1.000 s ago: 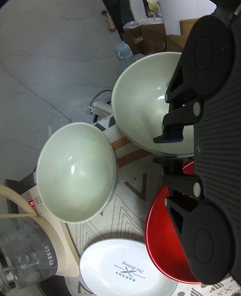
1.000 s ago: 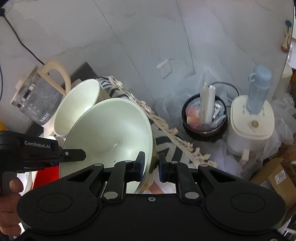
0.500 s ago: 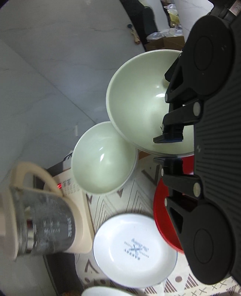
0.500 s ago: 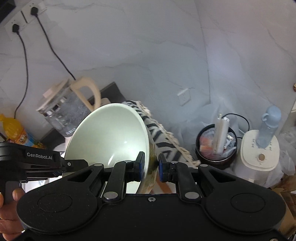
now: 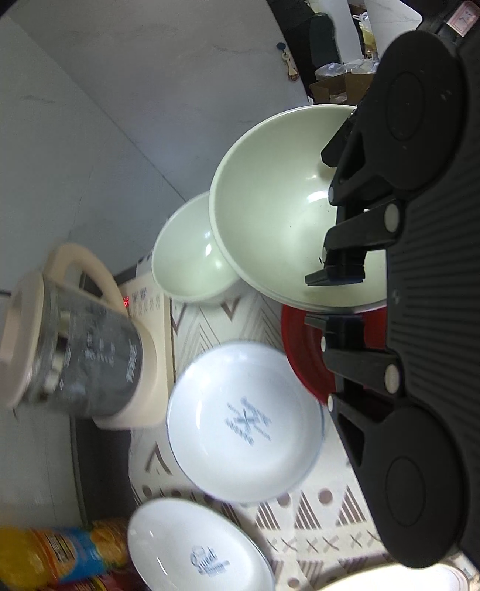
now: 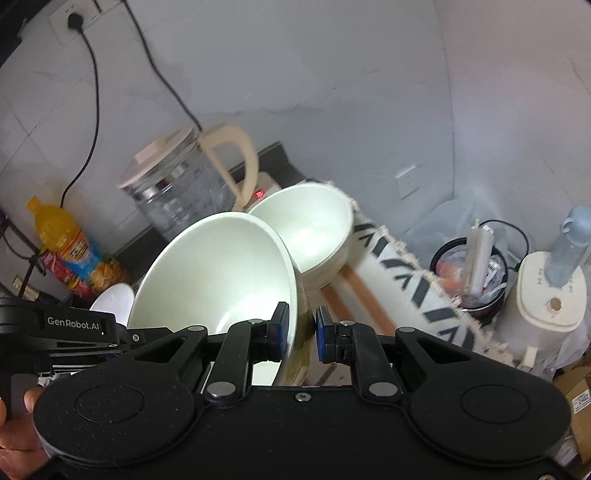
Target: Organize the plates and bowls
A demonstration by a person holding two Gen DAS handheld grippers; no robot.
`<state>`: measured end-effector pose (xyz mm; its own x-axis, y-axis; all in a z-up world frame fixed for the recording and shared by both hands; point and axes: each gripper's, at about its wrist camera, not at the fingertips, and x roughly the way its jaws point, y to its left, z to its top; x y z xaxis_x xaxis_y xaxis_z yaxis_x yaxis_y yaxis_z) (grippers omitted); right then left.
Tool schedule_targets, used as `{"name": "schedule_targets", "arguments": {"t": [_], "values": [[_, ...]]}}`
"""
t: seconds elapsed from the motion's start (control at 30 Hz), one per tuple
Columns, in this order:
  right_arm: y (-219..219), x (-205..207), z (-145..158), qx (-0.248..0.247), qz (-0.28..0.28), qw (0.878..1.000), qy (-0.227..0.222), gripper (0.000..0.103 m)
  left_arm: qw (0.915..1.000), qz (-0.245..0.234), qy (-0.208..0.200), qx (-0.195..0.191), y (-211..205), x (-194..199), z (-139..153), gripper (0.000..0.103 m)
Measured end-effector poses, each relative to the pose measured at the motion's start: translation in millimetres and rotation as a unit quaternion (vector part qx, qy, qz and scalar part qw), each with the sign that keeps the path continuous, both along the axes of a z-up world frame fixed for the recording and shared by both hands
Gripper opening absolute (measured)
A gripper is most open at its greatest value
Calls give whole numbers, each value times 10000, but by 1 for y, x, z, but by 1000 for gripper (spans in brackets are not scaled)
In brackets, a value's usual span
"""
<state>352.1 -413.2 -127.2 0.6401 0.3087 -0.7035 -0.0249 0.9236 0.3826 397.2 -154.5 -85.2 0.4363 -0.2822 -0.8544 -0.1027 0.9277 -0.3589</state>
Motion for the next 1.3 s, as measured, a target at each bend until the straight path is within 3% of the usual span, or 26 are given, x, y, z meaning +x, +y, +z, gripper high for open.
{"name": "schedule_targets", "arguments": {"t": [0.4,0.83,1.3], "values": [[32,-11,-15,-55,125,9994,317,15,9989,255,377,-100,35,-21,-21,11],[33,-10,-35,-250,-49,9984,504,15,9951,75,969,-160,30,-21,-63,11],[45,-8,-36,-515,163,9980,324,15,9975,105,676,168,44,-25,-30,26]]}}
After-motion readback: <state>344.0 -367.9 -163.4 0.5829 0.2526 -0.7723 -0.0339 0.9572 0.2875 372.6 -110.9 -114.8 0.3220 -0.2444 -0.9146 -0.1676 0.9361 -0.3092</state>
